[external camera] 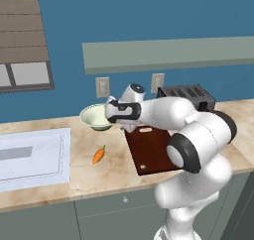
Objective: Place the two vegetables and bowl onto the tray for setting up a vegetable dip station.
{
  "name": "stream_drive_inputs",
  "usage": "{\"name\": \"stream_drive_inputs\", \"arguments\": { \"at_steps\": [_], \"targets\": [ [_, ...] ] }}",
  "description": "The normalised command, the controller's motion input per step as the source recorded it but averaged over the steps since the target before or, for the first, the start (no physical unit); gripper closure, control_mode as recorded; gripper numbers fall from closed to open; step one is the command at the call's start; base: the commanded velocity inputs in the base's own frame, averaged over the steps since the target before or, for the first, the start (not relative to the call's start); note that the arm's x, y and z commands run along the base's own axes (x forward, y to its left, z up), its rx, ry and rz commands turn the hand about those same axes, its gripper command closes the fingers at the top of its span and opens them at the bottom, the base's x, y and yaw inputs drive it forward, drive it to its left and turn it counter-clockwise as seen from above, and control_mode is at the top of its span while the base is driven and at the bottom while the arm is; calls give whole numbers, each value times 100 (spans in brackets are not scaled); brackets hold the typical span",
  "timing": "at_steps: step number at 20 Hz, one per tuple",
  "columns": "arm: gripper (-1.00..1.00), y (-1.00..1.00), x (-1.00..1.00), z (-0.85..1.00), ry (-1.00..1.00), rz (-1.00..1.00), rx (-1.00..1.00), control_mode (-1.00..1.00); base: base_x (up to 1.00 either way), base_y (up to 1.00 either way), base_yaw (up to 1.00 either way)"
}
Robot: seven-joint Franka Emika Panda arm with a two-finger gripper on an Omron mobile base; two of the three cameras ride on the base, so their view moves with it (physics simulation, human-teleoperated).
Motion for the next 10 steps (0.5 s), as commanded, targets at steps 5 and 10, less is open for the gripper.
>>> {"name": "stream_drive_inputs", "arguments": {
  "at_steps": [5,10],
  "targets": [
    [-100,10,24,-22,-2,0,0,-100,0,0,0],
    [-100,7,24,-23,0,0,0,-100,0,0,0]
  ]
}}
